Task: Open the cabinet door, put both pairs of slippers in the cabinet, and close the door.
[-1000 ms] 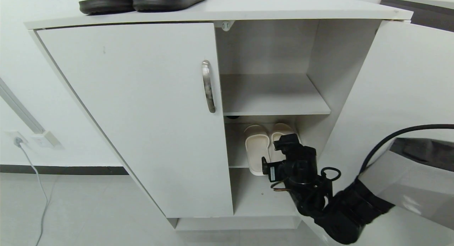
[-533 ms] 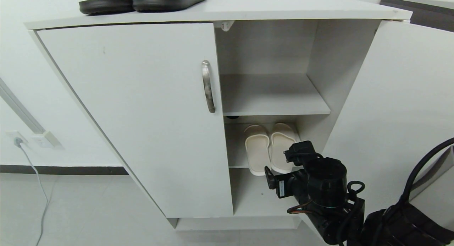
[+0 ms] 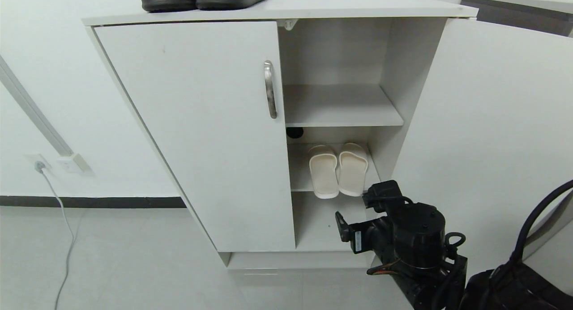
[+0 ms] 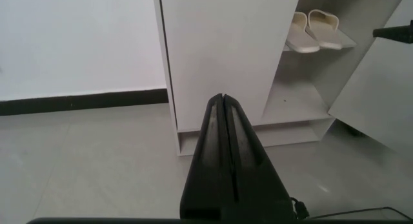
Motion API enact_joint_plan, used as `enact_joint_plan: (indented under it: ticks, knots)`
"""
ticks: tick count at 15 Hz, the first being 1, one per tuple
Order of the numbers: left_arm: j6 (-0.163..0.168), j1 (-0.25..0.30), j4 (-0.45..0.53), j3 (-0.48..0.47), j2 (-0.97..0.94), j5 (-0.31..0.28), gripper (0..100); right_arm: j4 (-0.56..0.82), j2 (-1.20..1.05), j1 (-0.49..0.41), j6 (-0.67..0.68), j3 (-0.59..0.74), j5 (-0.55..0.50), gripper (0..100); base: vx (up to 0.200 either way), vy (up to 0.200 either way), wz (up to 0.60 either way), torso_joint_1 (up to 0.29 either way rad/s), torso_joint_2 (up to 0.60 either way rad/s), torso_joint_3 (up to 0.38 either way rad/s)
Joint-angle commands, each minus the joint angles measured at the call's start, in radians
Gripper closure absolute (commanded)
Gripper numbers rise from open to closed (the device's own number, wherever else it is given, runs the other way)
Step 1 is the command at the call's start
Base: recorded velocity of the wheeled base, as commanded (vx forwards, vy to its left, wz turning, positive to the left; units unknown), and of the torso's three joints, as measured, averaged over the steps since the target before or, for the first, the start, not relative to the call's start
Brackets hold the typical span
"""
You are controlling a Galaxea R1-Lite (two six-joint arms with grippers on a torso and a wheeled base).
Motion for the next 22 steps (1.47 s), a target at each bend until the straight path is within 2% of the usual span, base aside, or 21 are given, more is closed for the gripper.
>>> enact_joint_plan:
  ticks: [1, 7, 13, 15, 20, 22]
  knots:
    - [0.001, 0.000, 0.000, 0.000, 0.002, -0.001, 100, 0.000, -0.017, 0.000, -0.003, 0.015, 0.000, 0, 0.000, 0.000, 0.00, 0.000, 0.00, 0.000]
    - [0.002, 0.000, 0.000, 0.000, 0.002, -0.002, 100, -0.006, -0.034, 0.006, -0.003, 0.040, -0.002, 0, 0.000, 0.000, 0.00, 0.000, 0.00, 0.000]
    - [0.002, 0.000, 0.000, 0.000, 0.002, -0.001, 100, -0.005, -0.054, 0.017, -0.006, 0.070, -0.008, 0, 0.000, 0.000, 0.00, 0.002, 0.00, 0.181]
    - [0.027, 0.000, 0.000, 0.002, 0.002, -0.001, 100, -0.006, -0.059, 0.009, -0.001, 0.089, -0.008, 0, 0.000, 0.000, 0.00, 0.002, 0.00, 0.119]
    - [-0.004, 0.000, 0.000, 0.000, 0.002, 0.001, 100, -0.019, -0.072, -0.005, 0.002, 0.110, -0.005, 0, 0.000, 0.000, 0.00, 0.000, 0.00, 0.000]
    - [-0.004, 0.000, 0.000, 0.000, 0.002, 0.001, 100, -0.065, -0.075, -0.005, -0.006, 0.129, -0.002, 0, 0.000, 0.000, 0.00, 0.000, 0.00, 0.000]
